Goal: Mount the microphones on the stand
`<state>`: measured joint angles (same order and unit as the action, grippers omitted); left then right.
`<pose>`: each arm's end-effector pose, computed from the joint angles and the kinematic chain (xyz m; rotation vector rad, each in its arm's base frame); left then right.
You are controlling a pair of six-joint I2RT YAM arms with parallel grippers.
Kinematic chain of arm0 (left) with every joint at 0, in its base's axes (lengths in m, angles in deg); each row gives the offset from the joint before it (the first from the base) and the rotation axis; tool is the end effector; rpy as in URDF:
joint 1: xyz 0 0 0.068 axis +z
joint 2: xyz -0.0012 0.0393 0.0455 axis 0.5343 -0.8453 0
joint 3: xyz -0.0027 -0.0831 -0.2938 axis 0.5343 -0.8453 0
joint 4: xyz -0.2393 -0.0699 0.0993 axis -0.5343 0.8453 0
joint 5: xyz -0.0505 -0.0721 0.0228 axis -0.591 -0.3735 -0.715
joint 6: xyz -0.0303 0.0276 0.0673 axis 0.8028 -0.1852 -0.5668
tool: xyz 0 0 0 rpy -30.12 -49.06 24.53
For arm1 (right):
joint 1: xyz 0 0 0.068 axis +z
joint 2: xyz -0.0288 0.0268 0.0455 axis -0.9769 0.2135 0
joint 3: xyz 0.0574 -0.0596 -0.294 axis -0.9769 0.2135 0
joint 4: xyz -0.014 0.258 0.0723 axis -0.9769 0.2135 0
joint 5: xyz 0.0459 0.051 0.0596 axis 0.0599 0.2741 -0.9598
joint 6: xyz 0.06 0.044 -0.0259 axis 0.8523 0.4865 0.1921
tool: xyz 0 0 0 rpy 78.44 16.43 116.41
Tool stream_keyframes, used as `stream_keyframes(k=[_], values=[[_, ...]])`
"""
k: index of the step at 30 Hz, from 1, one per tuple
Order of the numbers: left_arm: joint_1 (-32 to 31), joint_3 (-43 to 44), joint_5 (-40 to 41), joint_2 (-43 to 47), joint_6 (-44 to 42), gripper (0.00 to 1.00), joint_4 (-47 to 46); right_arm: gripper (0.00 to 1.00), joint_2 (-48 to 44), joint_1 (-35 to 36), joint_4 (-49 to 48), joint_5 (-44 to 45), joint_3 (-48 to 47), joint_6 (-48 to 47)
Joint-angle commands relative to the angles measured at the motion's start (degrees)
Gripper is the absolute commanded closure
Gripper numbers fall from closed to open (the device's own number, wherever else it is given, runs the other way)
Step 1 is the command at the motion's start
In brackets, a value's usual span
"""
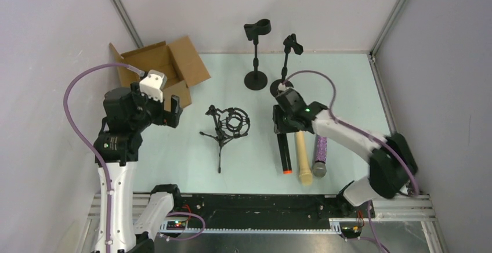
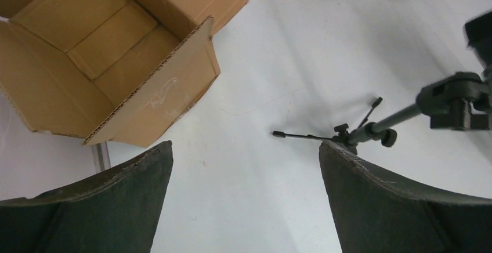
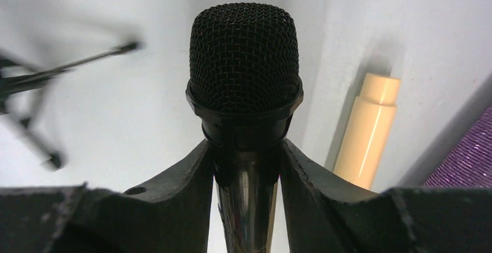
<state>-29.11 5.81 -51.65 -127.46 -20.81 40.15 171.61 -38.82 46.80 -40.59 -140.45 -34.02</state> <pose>0.1510 -0.0102 0.4198 0.3704 1.9753 -0.0825 0.2695 0.2076 0.2198 -0.2337 2.6488 0.2454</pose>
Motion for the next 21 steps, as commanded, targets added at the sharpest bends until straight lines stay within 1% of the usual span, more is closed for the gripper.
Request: stream_keyframes(k=[1,2,4,7,8,9,10,11,12,13,14,15,16,17,21], values=[[0.5,-1.3,-8.1,2.7,-3.3,0.00,-0.2,1.00,-17.5,4.1,-3.7,2.3,-4.7,-0.6],[0.5,-2.1,-10.8,3.1,-4.3,0.00,-0.2,1.00,-21.3,5.6,-4.2,3.6,-5.6,-1.5],[0.5,-3.0,-12.7,3.3,-4.3,0.00,-0.1,1.00,-25.9,7.5,-5.7,5.1,-8.3,-3.1],[0.5,-4.0,-12.8,2.7,-4.1,0.00,-0.1,1.00,-30.7,10.3,-7.7,7.5,-13.6,-6.0],[0.5,-4.3,-13.0,2.7,-4.3,0.00,-0.1,1.00,-31.4,12.3,-9.5,8.2,-15.2,-6.7],[0.4,-5.1,-13.5,2.9,-4.9,0.00,-0.1,1.00,-32.3,13.5,-10.7,9.8,-15.8,-9.1],[0.4,-5.5,-13.9,3.3,-5.2,0.00,-0.2,1.00,-32.7,16.6,-13.5,10.8,-16.8,-10.6],[0.4,-6.5,-14.6,3.5,-5.9,0.00,-0.1,1.00,-33.0,20.4,-17.3,13.4,-17.1,-14.3],[0.5,-7.1,-15.0,4.3,-6.3,0.00,-0.2,1.00,-33.1,22.3,-19.6,14.7,-17.6,-16.7],[0.5,-8.2,-15.6,4.6,-7.1,0.00,-0.2,1.00,-32.7,26.6,-23.8,18.1,-17.8,-21.5],[0.5,-8.6,-15.8,5.0,-7.3,0.00,-0.3,1.00,-32.2,28.4,-25.8,19.8,-18.6,-23.9],[0.5,-9.5,-16.1,5.1,-7.6,0.00,-0.2,1.00,-31.0,31.6,-29.3,22.2,-19.2,-28.3],[0.4,-9.8,-16.1,5.3,-7.8,0.00,-0.2,1.00,-30.3,32.9,-31.0,23.8,-20.0,-30.2],[0.5,-10.3,-16.2,5.4,-8.0,0.00,-0.2,1.00,-28.9,34.8,-35.5,24.3,-20.1,-33.5],[0.4,-11.2,-17.0,5.7,-8.2,0.00,-0.2,1.00,-24.9,36.7,-44.1,24.6,-20.5,-38.9]])
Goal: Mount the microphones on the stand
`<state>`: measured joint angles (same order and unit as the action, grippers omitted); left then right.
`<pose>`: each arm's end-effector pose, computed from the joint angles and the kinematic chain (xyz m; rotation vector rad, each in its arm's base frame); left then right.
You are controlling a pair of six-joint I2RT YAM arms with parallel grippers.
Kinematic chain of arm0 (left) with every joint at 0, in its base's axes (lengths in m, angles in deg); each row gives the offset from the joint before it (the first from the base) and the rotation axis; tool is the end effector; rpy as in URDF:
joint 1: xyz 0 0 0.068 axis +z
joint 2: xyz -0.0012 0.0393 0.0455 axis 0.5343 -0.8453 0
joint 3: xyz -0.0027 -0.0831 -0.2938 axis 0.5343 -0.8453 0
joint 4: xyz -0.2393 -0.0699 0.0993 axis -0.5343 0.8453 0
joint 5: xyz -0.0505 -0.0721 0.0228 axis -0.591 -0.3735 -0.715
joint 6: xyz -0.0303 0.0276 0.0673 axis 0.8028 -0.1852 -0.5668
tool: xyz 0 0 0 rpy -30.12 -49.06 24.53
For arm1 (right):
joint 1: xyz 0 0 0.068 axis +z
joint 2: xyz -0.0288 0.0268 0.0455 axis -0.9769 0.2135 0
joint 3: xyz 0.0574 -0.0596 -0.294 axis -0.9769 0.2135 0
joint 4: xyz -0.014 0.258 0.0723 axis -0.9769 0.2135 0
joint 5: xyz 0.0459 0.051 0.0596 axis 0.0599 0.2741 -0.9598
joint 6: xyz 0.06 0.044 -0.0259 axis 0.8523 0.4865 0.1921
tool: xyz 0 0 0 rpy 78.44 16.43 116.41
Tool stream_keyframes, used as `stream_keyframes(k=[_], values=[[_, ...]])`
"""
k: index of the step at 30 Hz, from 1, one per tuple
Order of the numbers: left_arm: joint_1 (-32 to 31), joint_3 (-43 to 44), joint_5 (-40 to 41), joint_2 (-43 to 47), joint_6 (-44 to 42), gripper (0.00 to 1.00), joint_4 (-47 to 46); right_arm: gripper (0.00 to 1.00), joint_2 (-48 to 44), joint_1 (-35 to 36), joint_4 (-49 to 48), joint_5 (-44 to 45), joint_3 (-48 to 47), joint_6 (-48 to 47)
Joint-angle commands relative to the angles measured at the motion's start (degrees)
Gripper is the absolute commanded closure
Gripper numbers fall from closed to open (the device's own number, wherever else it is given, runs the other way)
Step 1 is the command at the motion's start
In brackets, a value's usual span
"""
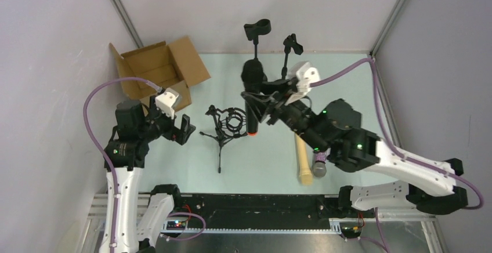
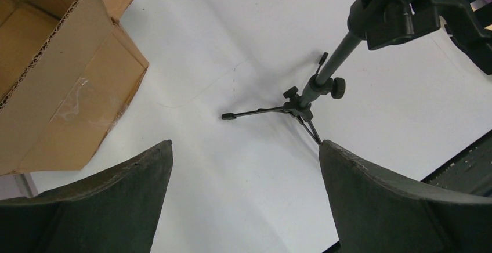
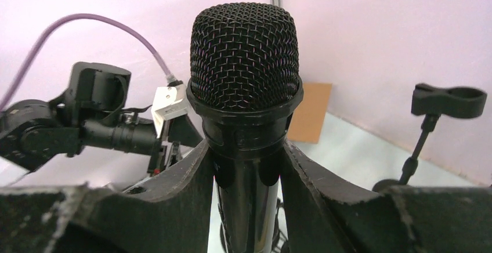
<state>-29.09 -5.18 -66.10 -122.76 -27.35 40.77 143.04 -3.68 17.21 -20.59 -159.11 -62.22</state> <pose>0.1364 -0.0267 0.3674 0.6165 1.9823 -0.3087 0.0920 0.2121 0.5496 -0.4839 1.2882 0.7772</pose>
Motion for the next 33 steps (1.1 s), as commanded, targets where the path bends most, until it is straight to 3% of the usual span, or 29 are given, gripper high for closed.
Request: stream_keyframes(k=[1,15,24,33], values=[[0.4,-0.5,-2.8,1.1,-1.6,0.00,-0.8,1.00,4.8,1.5,-15.6,4.4,-1.9,-11.1],[0.4,0.2,-1.5,0.3,-0.8,0.00,-0.9,1.00,9.6,1.7,-30.3,3.5,0.7,-14.6],[0.5,1.2,0.5,0.0,-0.2,0.00,-0.8,1.00,8.8,4.3,-46.6,7.0,11.2,-18.3],[0.5,1.6,0.7,0.0,0.5,0.00,-0.9,1.00,8.1,5.9,-49.6,8.9,13.8,-20.9]])
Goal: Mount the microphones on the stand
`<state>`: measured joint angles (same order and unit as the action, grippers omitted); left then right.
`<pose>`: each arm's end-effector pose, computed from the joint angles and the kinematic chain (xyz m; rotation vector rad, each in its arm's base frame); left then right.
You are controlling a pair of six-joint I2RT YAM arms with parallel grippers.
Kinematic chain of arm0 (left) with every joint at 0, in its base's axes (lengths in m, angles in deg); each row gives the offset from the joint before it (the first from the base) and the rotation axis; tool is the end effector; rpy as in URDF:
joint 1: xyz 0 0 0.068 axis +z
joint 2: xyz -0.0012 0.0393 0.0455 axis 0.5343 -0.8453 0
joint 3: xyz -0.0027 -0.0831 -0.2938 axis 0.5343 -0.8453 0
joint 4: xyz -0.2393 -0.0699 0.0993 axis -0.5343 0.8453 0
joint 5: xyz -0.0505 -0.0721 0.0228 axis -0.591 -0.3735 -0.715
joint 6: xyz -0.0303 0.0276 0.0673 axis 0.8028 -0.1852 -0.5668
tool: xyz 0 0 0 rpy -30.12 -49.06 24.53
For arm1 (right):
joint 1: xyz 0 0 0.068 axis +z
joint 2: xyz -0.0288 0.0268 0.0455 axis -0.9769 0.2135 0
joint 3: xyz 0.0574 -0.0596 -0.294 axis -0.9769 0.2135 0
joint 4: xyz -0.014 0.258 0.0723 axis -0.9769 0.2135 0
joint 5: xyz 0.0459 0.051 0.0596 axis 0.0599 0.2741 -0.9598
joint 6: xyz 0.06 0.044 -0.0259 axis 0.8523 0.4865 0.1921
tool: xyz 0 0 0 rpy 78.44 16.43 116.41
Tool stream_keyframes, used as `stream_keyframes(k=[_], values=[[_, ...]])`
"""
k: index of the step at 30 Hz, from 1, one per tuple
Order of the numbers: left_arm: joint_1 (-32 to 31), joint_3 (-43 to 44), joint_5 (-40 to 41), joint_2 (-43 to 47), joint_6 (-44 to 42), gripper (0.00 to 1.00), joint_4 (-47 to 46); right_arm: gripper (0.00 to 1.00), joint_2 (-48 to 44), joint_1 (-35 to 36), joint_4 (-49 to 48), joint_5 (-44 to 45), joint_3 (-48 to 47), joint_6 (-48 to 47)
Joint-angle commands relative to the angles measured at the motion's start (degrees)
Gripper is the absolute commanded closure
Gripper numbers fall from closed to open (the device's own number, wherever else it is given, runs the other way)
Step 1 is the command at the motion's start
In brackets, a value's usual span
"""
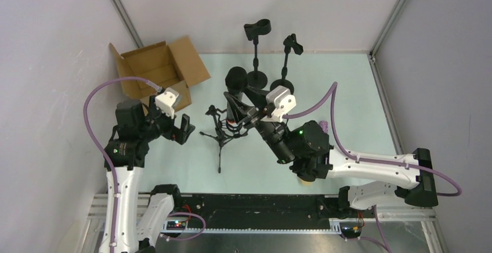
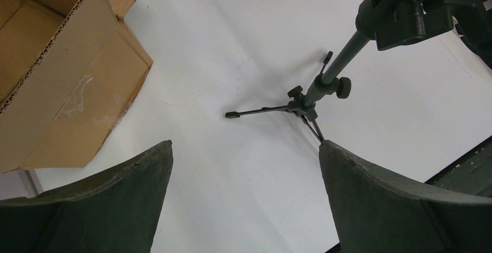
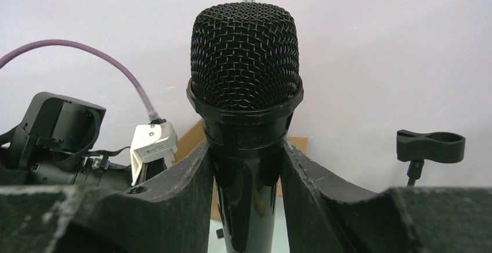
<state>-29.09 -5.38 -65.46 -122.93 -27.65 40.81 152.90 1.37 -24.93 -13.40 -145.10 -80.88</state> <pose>0.1376 -0.0259 0.3656 0.6156 1.9914 -0.2969 0.0922 0.2800 0.5058 -0.3854 1.0459 0.6426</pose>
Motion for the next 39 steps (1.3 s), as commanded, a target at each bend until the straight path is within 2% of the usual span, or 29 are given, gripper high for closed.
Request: stream_keyframes(k=[1,23,39], values=[[0.5,1.7,0.1,0.1,0.9,0.00,-0.9,1.00,-1.9,0.9,-7.5,1.8,0.0,-2.4],[0.5,2.4,1.3,-0.3,1.2,0.00,-0.9,1.00,-2.3,-0.3,-8.2,3.4,3.3,0.0],[0.4,2.7,2.7,-0.1,0.9,0.00,-0.9,1.00,0.7,-2.0,-9.9,2.0,4.8,3.1]])
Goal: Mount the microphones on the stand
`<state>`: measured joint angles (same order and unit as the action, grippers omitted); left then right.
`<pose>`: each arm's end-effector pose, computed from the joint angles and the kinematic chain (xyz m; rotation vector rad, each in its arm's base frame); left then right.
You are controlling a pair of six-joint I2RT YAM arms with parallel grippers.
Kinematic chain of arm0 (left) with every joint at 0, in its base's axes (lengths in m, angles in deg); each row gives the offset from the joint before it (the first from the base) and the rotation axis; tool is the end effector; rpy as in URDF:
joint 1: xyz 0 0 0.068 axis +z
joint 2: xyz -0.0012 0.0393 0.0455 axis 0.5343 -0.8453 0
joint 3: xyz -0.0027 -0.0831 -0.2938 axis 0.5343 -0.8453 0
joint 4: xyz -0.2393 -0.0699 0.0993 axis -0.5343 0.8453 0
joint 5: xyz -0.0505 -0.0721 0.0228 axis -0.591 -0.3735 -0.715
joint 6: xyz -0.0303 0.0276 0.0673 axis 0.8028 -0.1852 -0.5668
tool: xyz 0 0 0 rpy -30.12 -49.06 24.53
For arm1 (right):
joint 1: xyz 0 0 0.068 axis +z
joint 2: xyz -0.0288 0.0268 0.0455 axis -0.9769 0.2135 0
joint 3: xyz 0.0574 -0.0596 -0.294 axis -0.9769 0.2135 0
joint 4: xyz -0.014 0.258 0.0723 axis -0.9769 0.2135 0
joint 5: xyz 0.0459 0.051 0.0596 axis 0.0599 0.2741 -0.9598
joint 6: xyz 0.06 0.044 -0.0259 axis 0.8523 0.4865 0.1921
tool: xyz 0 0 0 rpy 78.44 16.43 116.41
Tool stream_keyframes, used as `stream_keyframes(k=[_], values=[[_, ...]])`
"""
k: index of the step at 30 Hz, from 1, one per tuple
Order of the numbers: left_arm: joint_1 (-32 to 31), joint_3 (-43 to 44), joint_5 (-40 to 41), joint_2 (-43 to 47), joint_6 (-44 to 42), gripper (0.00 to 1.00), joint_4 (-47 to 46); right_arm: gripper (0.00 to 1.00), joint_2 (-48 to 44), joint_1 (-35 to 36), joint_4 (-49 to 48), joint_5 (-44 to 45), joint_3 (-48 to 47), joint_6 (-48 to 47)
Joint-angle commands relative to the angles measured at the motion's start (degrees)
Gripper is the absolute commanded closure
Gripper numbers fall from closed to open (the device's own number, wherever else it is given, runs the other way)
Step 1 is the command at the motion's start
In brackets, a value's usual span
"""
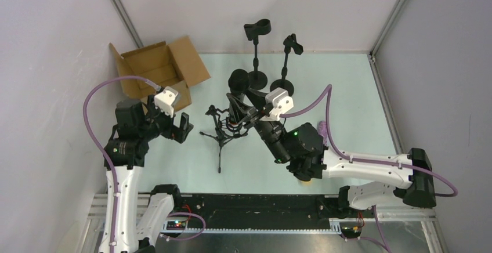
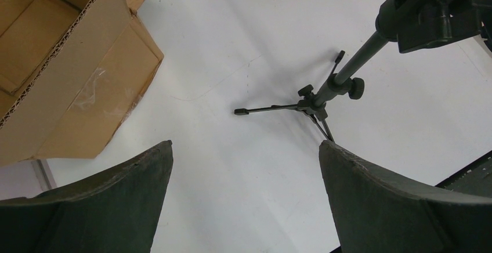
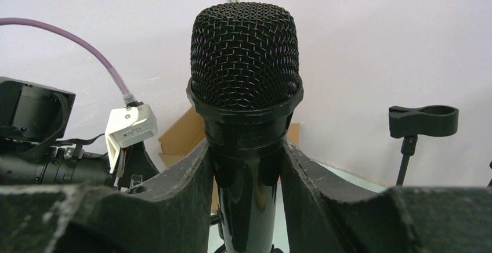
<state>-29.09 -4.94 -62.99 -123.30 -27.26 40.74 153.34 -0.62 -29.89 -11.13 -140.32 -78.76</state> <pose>0.1399 -0.0232 0.3668 0.5874 2.0076 -0.2554 0.1048 0.2797 0.4817 -0.3226 1.0838 0.6203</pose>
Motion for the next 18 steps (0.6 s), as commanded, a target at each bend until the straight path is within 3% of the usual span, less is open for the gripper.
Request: stream_keyframes(k=[1,16,18], values=[[0.5,2.3,0.2,0.3,0.6,0.00,-0.8,1.00,0.4,0.1,-5.1,-0.3,0.1,0.7],[0.5,2.1,0.7,1.0,0.4,0.00,-0.8,1.00,3.7,1.9,-14.6,5.2,6.3,-2.9],[0.5,1.8,0.4,1.2,0.0,0.00,-0.8,0.94,4.4,2.2,-14.9,6.5,6.6,-2.7]])
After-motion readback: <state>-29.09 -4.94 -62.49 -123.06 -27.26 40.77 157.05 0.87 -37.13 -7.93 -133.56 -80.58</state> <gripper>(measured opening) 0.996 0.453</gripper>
